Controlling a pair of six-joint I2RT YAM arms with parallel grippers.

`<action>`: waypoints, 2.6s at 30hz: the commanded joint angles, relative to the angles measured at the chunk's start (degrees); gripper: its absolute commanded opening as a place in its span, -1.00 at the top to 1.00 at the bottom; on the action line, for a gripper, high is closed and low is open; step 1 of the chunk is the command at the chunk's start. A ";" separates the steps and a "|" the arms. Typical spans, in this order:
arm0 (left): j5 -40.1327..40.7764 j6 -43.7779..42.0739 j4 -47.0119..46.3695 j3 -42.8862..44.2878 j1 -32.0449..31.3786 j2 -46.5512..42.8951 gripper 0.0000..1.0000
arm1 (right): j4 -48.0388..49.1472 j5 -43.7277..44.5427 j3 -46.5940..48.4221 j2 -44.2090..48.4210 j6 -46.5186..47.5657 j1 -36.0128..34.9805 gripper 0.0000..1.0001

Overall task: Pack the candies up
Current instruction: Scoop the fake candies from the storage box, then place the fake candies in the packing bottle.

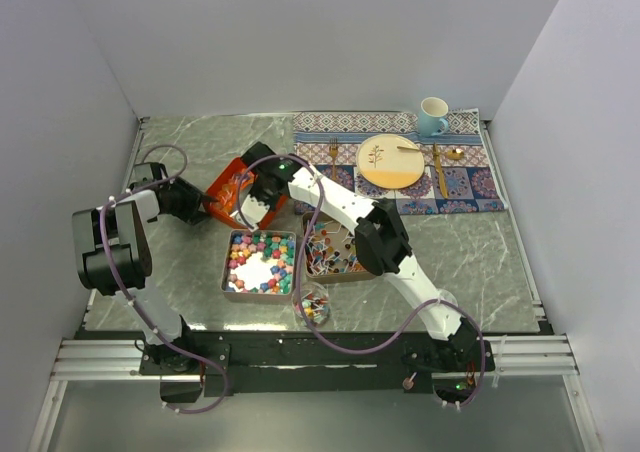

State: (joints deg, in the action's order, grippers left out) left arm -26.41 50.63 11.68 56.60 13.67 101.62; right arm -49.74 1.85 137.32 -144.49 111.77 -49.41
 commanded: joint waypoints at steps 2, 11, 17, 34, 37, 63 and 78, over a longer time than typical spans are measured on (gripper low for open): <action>-5.14 2.10 -1.40 1.67 -0.93 -2.39 -0.16 | -3.79 -6.23 -1.26 -1.41 -2.59 -1.22 1.00; -12.25 -2.37 -2.36 2.38 -0.84 -2.92 -0.25 | 1.48 -18.62 0.24 -2.12 -20.43 0.36 1.00; -20.50 -4.23 -3.86 3.25 0.04 -2.40 -0.35 | 3.68 -27.59 -1.26 -0.27 -28.17 2.47 1.00; -27.20 -1.86 -6.58 9.06 6.28 -1.69 -0.44 | 28.35 -25.32 -14.94 12.80 -49.71 7.57 1.00; -27.55 -2.11 -7.11 7.83 6.98 -2.83 -0.44 | 37.58 -23.74 -21.46 15.89 -54.10 8.10 1.00; -31.24 7.20 -19.33 4.84 10.76 -15.31 -0.57 | 17.58 -15.83 -67.86 72.46 -30.21 10.39 1.00; -27.03 9.04 -22.84 -7.19 11.55 -28.32 -0.59 | 0.17 -0.63 -79.22 89.99 -27.74 -5.52 1.00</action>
State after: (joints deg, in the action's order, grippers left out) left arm -55.22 59.31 -7.94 52.21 24.73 77.60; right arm -47.37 -3.38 58.08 -56.82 83.88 -52.03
